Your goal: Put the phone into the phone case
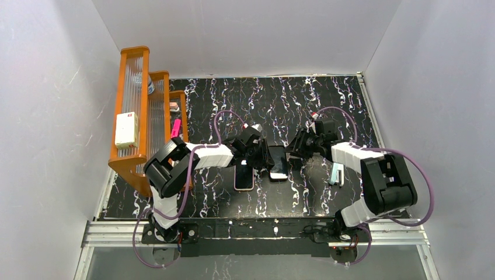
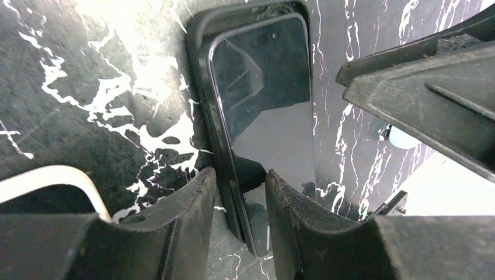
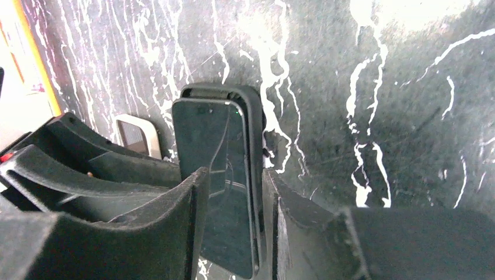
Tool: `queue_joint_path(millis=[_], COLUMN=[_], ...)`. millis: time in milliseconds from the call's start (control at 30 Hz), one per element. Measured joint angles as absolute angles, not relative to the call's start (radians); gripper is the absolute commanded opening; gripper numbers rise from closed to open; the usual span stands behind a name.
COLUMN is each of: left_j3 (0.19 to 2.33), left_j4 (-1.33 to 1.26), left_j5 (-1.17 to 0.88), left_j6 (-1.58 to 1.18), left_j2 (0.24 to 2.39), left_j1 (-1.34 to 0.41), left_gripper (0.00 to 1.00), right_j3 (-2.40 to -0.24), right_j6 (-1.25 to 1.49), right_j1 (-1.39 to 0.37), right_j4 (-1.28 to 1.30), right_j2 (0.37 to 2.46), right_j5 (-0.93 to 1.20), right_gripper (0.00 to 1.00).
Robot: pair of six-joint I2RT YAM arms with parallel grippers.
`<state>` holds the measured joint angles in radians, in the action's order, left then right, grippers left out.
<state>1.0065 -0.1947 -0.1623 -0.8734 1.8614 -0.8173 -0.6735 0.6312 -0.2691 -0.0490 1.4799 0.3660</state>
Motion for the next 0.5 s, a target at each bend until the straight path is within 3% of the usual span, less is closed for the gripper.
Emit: queue_joint_path(millis=[100,333,500], left_j3=[1.031,1.055,1.055], left_j4=[-0.181,-0.184,-0.192], left_j5=[-0.163,-0.196,-0.231], left_j6=[-0.864,-0.857,-0.860], left_j2=[1.877,1.899,1.901], left_j1=[-0.807,-0.793,-0.771], left_gripper=[0.33,0.14,0.04], right_j3=[-0.699,-0.705,-0.657], right_j6=[0.621,0.625,0.640], right_j1=[-0.263,-0.262,-0.243], right_j4=[-0.054,-0.098,-0.185], right_j2=[1.534,1.631,1.632], right_j5=[0.369,0.445,0.482], right_gripper=[0.42,0.32,0.31])
